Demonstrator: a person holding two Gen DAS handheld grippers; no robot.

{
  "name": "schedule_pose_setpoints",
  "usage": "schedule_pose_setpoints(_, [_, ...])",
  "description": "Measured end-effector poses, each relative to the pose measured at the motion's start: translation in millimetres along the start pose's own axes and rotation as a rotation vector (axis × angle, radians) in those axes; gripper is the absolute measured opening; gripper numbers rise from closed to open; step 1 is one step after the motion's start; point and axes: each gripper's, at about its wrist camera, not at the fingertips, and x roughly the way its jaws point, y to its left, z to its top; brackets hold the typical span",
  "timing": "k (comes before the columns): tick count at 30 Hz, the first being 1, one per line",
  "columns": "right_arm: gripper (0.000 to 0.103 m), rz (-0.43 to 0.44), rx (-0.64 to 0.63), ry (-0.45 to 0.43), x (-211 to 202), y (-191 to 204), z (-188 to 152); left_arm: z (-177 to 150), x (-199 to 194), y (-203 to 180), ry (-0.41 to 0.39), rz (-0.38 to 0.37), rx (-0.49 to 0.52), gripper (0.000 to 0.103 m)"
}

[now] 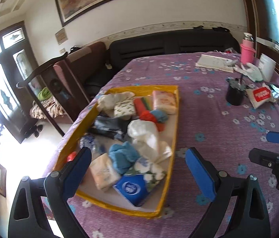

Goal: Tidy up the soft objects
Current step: 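Withdraw both tools from the tray back over the table items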

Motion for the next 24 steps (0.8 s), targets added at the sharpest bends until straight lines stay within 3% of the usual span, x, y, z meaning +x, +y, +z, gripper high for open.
schedule_pose_setpoints(11, [0.087, -0.061, 0.154, -0.030, -16, -73, -12, 10, 23, -79, 0.038, -0.131, 0.124, 0.096])
schedule_pose_setpoints(16, [0.087, -0.116, 0.225, -0.083, -34, -108, -14, 12, 46, -98, 0.110, -0.245, 0.106, 0.096])
schedule_pose_setpoints(21, [0.089, -0.258, 0.311, -0.271, -75, -138, -12, 6, 59, -107, 0.157, -0.341, 0.062, 0.095])
schedule_pose_setpoints(24, [0.092, -0.262, 0.398, -0.381, -101, -157, -9, 5, 60, -106, 0.149, -0.351, 0.047, 0.095])
